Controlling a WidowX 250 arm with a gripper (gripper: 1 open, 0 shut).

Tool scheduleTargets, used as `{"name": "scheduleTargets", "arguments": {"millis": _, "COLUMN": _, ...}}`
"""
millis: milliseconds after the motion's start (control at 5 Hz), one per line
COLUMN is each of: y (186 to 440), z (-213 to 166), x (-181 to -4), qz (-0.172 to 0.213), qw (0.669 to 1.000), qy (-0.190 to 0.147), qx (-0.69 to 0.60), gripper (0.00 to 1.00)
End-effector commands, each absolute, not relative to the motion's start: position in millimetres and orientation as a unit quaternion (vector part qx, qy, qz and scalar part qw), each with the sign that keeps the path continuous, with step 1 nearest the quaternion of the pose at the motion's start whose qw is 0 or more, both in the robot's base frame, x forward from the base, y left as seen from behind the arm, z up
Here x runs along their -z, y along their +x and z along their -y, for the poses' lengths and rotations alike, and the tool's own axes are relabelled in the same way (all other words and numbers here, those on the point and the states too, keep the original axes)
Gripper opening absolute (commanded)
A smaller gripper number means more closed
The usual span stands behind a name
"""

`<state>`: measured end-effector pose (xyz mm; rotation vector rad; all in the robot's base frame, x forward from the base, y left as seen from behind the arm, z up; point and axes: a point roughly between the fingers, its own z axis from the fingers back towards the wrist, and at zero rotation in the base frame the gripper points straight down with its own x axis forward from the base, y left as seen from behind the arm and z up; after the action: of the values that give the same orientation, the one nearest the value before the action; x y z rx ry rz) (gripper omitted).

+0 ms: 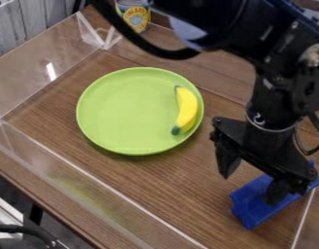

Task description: Remove the blue object from inside the green plate and put it on the table

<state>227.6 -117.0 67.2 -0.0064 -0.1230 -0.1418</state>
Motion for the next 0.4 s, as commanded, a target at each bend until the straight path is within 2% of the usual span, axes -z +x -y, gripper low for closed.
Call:
{"name": "scheduleTargets", "arguments": {"millis": 0, "y": 234.8, "z": 126.8, "x": -73.2, "qz": 0.078, "qw": 0.993, "qy": -0.015, "qx": 0.091, "gripper": 1.0}}
{"name": "scheduleTargets", "arguments": {"millis": 200, "y": 230.1, "z": 120.8, "x": -77.2, "qz": 0.08, "qw": 0.992, "qy": -0.018, "qx": 0.095, "gripper": 1.0}}
